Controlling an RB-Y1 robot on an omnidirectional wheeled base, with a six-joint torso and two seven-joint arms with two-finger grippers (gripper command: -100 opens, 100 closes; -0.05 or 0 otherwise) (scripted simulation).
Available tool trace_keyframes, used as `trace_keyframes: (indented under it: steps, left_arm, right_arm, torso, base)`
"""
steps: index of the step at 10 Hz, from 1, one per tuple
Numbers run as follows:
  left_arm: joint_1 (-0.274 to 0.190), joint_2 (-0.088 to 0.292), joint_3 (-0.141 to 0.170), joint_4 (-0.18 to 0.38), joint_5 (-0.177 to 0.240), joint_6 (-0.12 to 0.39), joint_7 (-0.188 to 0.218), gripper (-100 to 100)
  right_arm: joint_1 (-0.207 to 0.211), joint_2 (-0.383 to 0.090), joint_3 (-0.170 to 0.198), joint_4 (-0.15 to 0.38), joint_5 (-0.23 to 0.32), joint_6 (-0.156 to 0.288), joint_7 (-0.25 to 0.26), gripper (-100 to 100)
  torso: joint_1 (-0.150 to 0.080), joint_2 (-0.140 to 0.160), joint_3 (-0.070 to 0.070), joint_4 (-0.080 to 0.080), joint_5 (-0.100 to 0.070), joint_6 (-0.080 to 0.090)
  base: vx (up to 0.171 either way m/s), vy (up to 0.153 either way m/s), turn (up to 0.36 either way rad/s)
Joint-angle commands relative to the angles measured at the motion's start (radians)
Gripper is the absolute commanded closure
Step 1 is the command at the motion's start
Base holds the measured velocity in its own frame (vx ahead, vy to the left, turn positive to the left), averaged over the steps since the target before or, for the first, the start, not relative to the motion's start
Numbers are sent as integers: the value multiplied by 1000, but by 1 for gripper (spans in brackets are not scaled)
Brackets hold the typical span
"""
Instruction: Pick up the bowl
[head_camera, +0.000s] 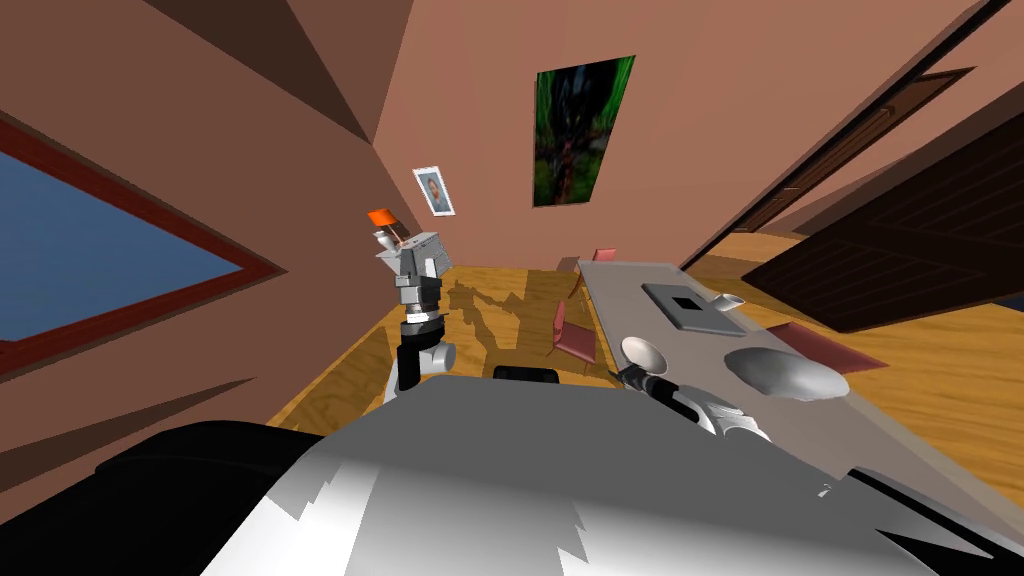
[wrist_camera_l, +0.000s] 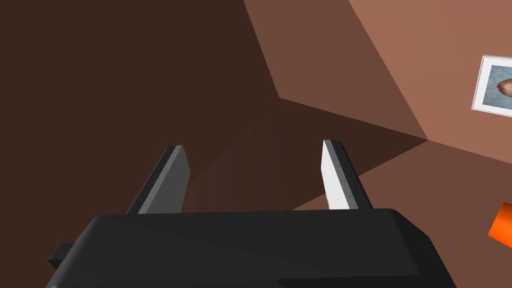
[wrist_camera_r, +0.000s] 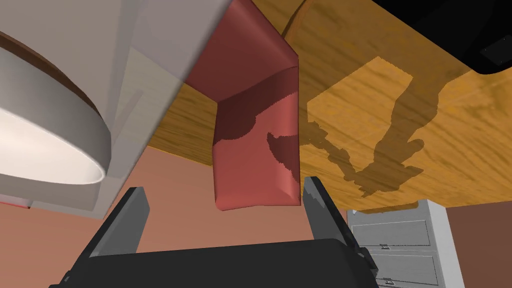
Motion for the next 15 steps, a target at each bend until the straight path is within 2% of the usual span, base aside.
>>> trace_keyframes:
  steps: [1, 3, 5, 6, 7, 8, 11, 12, 13, 14, 15]
  left_arm:
    - [0, 0, 0, 0, 0, 0, 0, 0]
    - [0, 0, 0, 0, 0, 0, 0, 0]
    - [0, 0, 0, 0, 0, 0, 0, 0]
    - [0, 0, 0, 0, 0, 0, 0, 0]
    - [0, 0, 0, 0, 0, 0, 0, 0]
    - [0, 0, 0, 0, 0, 0, 0, 0]
    - [0, 0, 0, 0, 0, 0, 0, 0]
    - [0, 0, 0, 0, 0, 0, 0, 0]
    - [0, 0, 0, 0, 0, 0, 0, 0]
    - [0, 0, 0, 0, 0, 0, 0, 0]
    - [0, 0, 0, 0, 0, 0, 0, 0]
  right_arm:
    - [-9, 5, -4, 28, 0, -17, 9, -100]
    - [-30, -24, 34, 115, 31, -16, 33, -100]
    - [-30, -24, 34, 115, 31, -16, 33, -100]
    - [-46, -43, 69, 179, 56, -15, 53, -100]
    - [-46, -43, 69, 162, 56, -15, 53, -100]
    - [-46, -43, 69, 189, 56, -15, 53, -100]
    - [-68, -53, 126, 294, 88, -14, 78, -100]
    - [-68, -53, 126, 290, 88, -14, 78, -100]
    - [-74, -43, 145, 320, 95, -15, 84, -100]
    - [-75, -35, 151, 326, 97, -15, 85, -100]
    - [-70, -42, 149, 310, 96, -8, 78, -100]
  torso:
    - [0, 0, 0, 0, 0, 0]
    - [0, 0, 0, 0, 0, -1]
    - [-1, 0, 0, 0, 0, 0]
    - [0, 0, 0, 0, 0, 0]
    - [0, -1, 0, 0, 0, -1]
    - [-1, -1, 0, 0, 0, 0]
    - [-1, -1, 0, 0, 0, 0]
    - [-2, -2, -1, 0, 0, 0]
    - [-2, -2, -1, 0, -1, 0]
    - [-2, -3, -2, -1, 0, 0]
    - [-2, -4, -2, -1, -1, 0]
  base:
    - [0, 0, 0]
    - [2, -7, 154]
    - [5, -12, 22]
    - [12, -10, 178]
    - [11, -24, 131]
    - [4, -15, -1]
    - [17, -23, 131]
    - [34, -39, 62]
    - [43, -31, 96]
    - [62, -37, 93]
    - [29, -18, 18]
